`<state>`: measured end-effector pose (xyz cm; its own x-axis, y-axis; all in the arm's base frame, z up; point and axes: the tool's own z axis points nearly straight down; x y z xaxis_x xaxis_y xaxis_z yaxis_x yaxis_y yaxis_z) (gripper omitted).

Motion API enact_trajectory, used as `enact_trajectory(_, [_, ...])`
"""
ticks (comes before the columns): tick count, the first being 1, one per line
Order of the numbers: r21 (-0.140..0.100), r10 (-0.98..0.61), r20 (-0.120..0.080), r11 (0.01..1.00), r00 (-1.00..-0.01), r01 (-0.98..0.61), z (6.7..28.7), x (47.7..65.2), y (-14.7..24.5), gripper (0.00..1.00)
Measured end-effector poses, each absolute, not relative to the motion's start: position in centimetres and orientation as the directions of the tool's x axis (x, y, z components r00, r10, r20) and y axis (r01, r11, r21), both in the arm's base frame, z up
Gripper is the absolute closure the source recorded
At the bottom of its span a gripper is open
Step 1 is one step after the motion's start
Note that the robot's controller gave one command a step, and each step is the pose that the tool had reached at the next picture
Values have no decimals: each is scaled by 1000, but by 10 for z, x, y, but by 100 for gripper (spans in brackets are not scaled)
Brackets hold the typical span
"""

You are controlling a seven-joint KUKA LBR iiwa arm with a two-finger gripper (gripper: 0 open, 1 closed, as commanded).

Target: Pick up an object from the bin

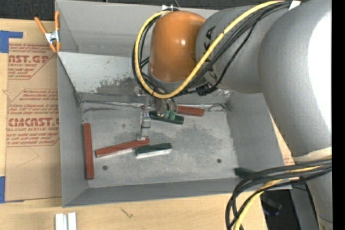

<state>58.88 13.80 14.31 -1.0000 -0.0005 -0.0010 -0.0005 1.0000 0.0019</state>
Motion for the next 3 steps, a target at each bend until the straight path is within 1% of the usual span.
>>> enact_trajectory(1, [1,-80,-5,997,-997,-80,84,556,157,0])
enact_trajectory(2, [0,-90,5,996,-996,-90,80,550,161,0])
enact_trajectory(3, [0,-205,0,979,-979,-205,99,528,159,0])
